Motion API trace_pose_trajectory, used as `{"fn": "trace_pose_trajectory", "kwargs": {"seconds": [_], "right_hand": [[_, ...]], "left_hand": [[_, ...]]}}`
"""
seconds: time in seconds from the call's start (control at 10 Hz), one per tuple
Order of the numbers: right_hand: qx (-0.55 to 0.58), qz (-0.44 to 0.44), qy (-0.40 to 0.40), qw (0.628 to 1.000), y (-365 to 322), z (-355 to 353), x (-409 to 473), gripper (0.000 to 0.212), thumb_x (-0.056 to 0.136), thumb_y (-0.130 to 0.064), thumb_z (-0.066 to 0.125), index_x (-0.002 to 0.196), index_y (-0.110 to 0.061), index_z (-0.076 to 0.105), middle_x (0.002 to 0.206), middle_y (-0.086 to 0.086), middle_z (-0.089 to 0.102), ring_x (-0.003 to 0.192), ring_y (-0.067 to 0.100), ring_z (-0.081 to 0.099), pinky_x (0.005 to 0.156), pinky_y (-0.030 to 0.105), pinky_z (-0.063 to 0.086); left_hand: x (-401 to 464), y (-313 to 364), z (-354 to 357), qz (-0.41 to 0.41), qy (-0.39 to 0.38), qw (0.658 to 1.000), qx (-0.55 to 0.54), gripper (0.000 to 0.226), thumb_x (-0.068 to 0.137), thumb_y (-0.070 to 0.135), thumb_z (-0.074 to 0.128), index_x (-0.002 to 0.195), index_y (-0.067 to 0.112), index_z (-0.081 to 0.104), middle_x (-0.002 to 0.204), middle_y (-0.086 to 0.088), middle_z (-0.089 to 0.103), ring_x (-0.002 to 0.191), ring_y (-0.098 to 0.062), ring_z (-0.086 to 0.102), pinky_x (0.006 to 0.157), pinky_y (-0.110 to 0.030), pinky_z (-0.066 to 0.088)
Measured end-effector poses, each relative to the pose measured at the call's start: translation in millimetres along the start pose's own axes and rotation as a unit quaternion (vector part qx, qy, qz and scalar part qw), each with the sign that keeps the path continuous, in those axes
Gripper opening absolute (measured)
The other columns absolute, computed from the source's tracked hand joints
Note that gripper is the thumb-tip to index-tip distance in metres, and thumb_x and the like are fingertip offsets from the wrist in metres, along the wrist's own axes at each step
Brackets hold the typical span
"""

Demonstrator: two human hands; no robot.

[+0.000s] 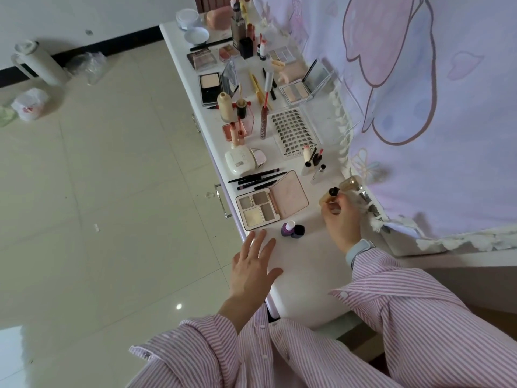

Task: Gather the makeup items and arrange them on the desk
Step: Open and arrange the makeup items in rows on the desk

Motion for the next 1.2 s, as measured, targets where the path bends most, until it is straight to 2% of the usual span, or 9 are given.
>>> {"fn": "trace_pose_trajectory", "kwargs": {"seconds": [0.2, 0.3, 0.4, 0.5, 0.6, 0.8, 1.0, 1.1, 1.2], "right_hand": [[-0.005, -0.002, 0.001, 1.000, 1.6, 0.9, 3.4, 0.017, 0.088, -0.017, 0.058, 0.094, -0.001, 0.057, 0.080, -0.001, 0.056, 0.074, 0.015, 0.055, 0.071, 0.027, 0.044], [-0.010, -0.022, 0.017, 1.000, -0.9, -0.1, 3.3, 0.016, 0.089, -0.016, 0.059, 0.093, 0.000, 0.057, 0.072, -0.014, 0.049, 0.071, 0.015, 0.054, 0.069, 0.025, 0.042], [-0.002, -0.030, 0.023, 0.999, -2.1, 0.7, 2.6, 0.017, 0.090, -0.018, 0.058, 0.093, -0.001, 0.058, 0.073, -0.018, 0.048, 0.072, 0.015, 0.055, 0.068, 0.027, 0.045], [-0.007, -0.026, 0.017, 0.999, -0.3, 1.8, 1.6, 0.016, 0.090, -0.018, 0.057, 0.092, -0.002, 0.058, 0.078, -0.002, 0.056, 0.073, 0.017, 0.055, 0.069, 0.027, 0.044], [-0.009, -0.020, 0.010, 1.000, -0.1, 2.6, 1.6, 0.017, 0.090, -0.018, 0.057, 0.091, -0.002, 0.058, 0.080, 0.001, 0.058, 0.073, 0.016, 0.054, 0.069, 0.024, 0.040], [-0.009, -0.011, 0.008, 1.000, 0.2, 2.5, 1.8, 0.013, 0.088, -0.016, 0.058, 0.091, -0.003, 0.057, 0.081, 0.004, 0.056, 0.072, 0.017, 0.053, 0.068, 0.025, 0.040], [-0.005, 0.000, -0.002, 1.000, 0.5, 3.3, 2.1, 0.012, 0.088, -0.016, 0.058, 0.092, -0.005, 0.057, 0.084, 0.004, 0.056, 0.075, 0.016, 0.052, 0.066, 0.014, 0.034], [-0.009, 0.003, -0.002, 1.000, 0.1, 2.5, 2.1, 0.013, 0.086, -0.014, 0.060, 0.093, -0.004, 0.057, 0.084, 0.004, 0.056, 0.076, 0.017, 0.052, 0.066, 0.014, 0.033], [0.000, 0.009, -0.008, 1.000, -0.8, 2.2, 1.1, 0.010, 0.084, -0.012, 0.062, 0.091, -0.009, 0.055, 0.086, 0.005, 0.057, 0.076, 0.017, 0.053, 0.070, 0.019, 0.036]], "left_hand": [[0.1, -1.1, 1.4, 0.001, 0.004, 1.000, -0.001, 0.063, 0.094, 0.046, 0.044, 0.148, 0.028, 0.017, 0.157, 0.008, -0.002, 0.144, -0.014, -0.010, 0.114, -0.036, 0.011], [0.2, -0.8, 1.8, 0.002, 0.003, 1.000, 0.000, 0.063, 0.094, 0.046, 0.044, 0.148, 0.028, 0.017, 0.157, 0.008, -0.002, 0.144, -0.014, -0.010, 0.114, -0.037, 0.011], [-0.2, -1.1, 1.9, 0.001, 0.001, 1.000, 0.005, 0.063, 0.094, 0.047, 0.043, 0.148, 0.029, 0.015, 0.157, 0.009, -0.003, 0.144, -0.014, -0.011, 0.115, -0.036, 0.010], [-0.4, -1.3, 1.6, 0.002, -0.001, 1.000, 0.008, 0.063, 0.094, 0.048, 0.042, 0.148, 0.030, 0.014, 0.157, 0.009, -0.004, 0.143, -0.013, -0.012, 0.115, -0.036, 0.009], [-0.7, -1.1, 1.3, 0.003, 0.002, 1.000, 0.004, 0.063, 0.094, 0.047, 0.043, 0.148, 0.029, 0.015, 0.157, 0.009, -0.003, 0.143, -0.014, -0.011, 0.115, -0.036, 0.010], [-0.4, -1.9, 2.0, 0.002, -0.001, 1.000, 0.008, 0.063, 0.094, 0.048, 0.042, 0.148, 0.029, 0.015, 0.157, 0.009, -0.004, 0.143, -0.013, -0.012, 0.115, -0.035, 0.010], [-0.4, -1.6, 1.1, 0.001, -0.003, 1.000, 0.007, 0.063, 0.094, 0.048, 0.042, 0.148, 0.029, 0.015, 0.157, 0.009, -0.005, 0.143, -0.013, -0.012, 0.114, -0.035, 0.011], [-0.3, -1.8, 1.2, -0.001, -0.006, 1.000, 0.007, 0.063, 0.094, 0.048, 0.042, 0.148, 0.030, 0.014, 0.157, 0.009, -0.005, 0.143, -0.013, -0.012, 0.115, -0.035, 0.010], [-0.8, -1.4, 1.1, 0.001, -0.005, 1.000, 0.002, 0.063, 0.094, 0.047, 0.043, 0.148, 0.029, 0.015, 0.157, 0.009, -0.004, 0.143, -0.013, -0.012, 0.115, -0.036, 0.010]]}}
Point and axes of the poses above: each hand's wrist, its own x-axis towards the middle knuckle, its own z-axis out of the palm, y = z × x, the point moved 5 cm from there along x, towards the middle knuckle
